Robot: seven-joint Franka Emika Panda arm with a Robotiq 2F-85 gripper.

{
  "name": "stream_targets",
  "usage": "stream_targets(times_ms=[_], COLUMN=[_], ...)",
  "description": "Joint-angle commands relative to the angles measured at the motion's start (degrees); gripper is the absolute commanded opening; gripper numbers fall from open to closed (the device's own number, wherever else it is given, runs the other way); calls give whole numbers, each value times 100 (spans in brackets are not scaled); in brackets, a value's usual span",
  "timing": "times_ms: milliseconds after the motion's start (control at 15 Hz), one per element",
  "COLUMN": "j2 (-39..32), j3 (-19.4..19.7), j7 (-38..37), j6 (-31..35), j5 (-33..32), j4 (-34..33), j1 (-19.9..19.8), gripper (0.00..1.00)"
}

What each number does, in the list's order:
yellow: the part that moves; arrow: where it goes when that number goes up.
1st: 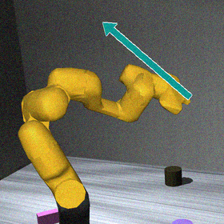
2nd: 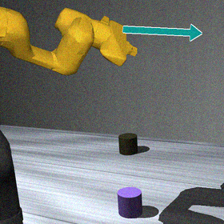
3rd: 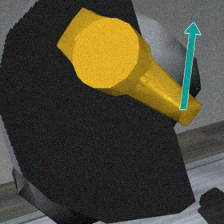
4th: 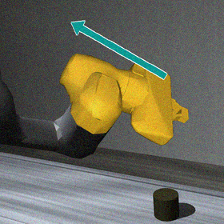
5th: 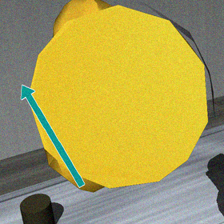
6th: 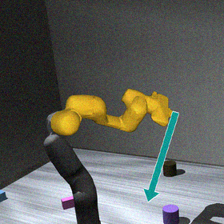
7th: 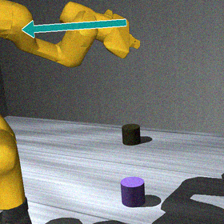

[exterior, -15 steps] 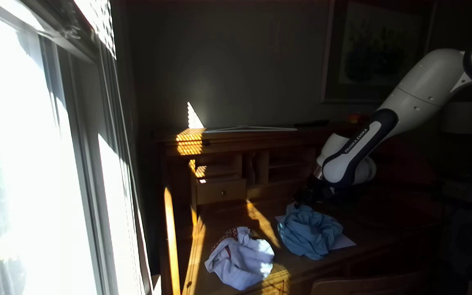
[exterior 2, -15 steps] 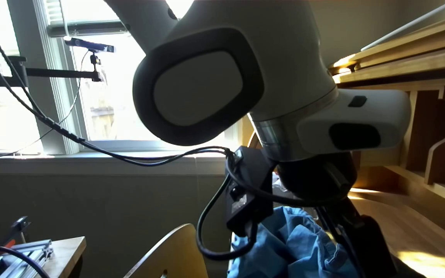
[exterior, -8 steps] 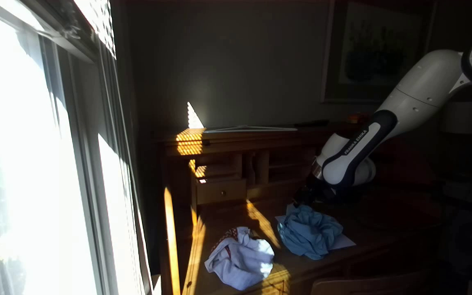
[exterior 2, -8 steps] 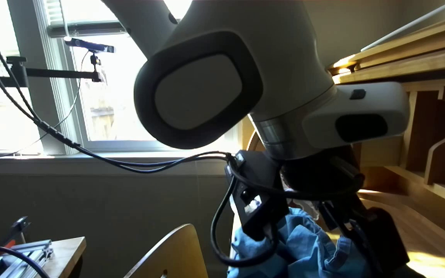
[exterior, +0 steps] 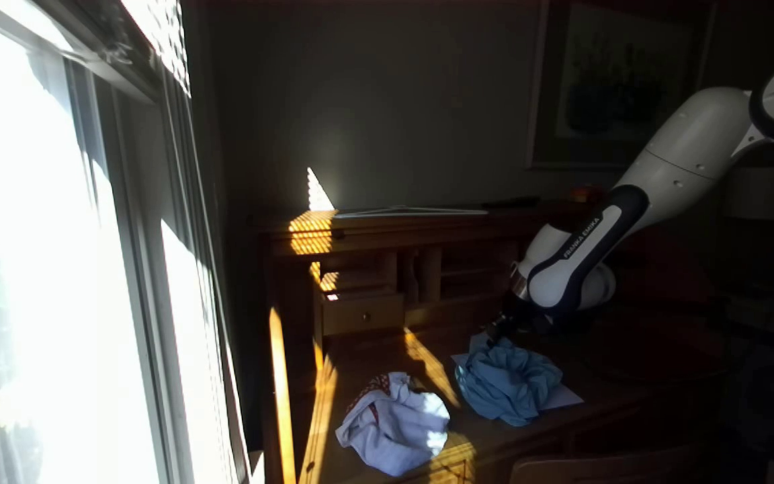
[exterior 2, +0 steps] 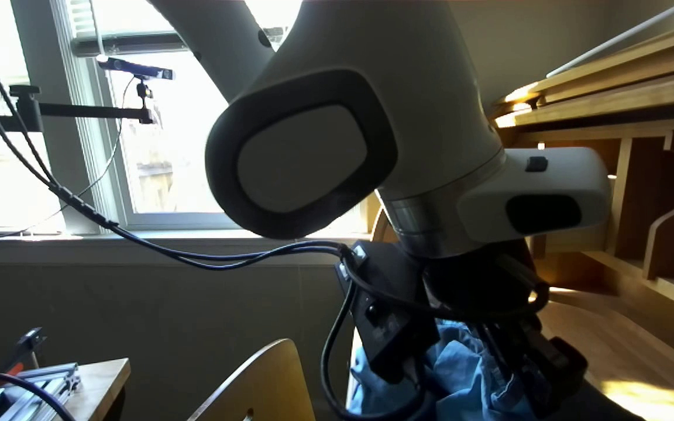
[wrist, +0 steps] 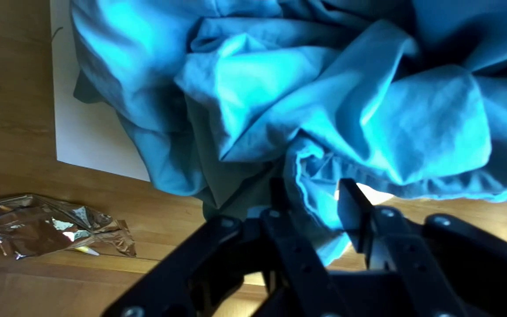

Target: Hang the blue fabric on the backrest of the chair.

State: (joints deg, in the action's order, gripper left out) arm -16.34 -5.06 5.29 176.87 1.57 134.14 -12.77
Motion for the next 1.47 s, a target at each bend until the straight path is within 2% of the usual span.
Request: stream_targets(times_ms=[0,133,533,600,733,867,1000,1133,1400], j2=[-62,-50,77,183,533,913,1315,1720,2418], j3=[312,391,778,1026,1150,1667,1785,1798,1659], j7=[52,33,-211,-404,-474,-891,-1265,-1719,-2244], j6=[0,-19,-82,-201,-432,-857,-1383,-1317,-589], j5=[-100,-97,-139,-233,-202,-539,-805,-1049,-1569], j4=[-53,-50,-7,25,129,175,186,309,624], j1=[212,270,646,884,1071,1544,1705,1770,1717], gripper=[5,0,0,0,0,0,0,0,0])
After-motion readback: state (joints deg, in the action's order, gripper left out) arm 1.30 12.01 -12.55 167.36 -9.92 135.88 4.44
